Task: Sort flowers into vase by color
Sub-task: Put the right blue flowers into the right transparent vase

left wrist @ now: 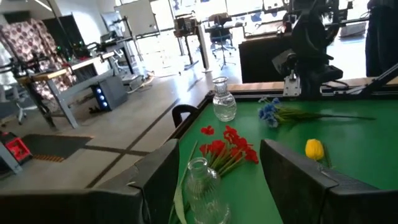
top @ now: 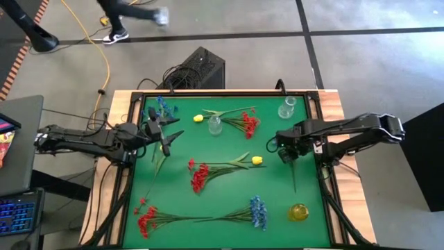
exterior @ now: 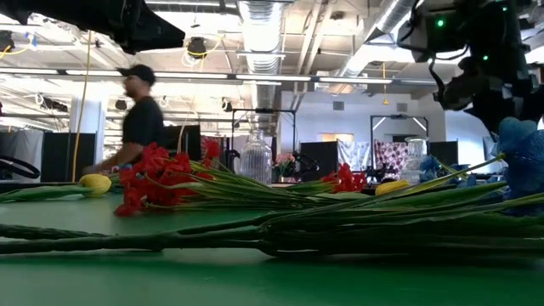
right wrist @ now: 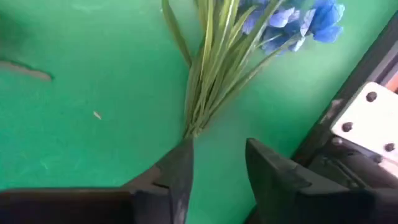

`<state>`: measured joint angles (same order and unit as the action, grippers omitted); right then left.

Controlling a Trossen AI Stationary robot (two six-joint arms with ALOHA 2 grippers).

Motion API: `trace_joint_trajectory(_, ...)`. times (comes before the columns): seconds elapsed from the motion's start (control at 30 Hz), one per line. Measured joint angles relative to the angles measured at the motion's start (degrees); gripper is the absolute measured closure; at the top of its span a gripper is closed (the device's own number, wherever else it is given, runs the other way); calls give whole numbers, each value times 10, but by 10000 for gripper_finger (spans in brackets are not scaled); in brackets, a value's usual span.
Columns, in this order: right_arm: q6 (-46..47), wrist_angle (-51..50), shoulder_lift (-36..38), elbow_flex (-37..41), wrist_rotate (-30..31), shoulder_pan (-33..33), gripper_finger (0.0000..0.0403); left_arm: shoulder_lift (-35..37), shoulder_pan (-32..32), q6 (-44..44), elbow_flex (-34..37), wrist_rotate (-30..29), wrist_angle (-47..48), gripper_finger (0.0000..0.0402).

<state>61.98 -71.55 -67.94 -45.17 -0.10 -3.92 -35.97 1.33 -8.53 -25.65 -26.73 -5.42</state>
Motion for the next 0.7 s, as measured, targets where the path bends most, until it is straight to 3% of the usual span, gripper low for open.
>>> trace_joint_trajectory(0.27, 38, 64, -4, 34, -32, -2, 138, 0, -2, 15, 0, 21, 28, 187)
trace_joint_trajectory(0.7, 76, 159, -60, 96, -34, 11, 131, 0, -2, 29, 0, 25, 63, 187)
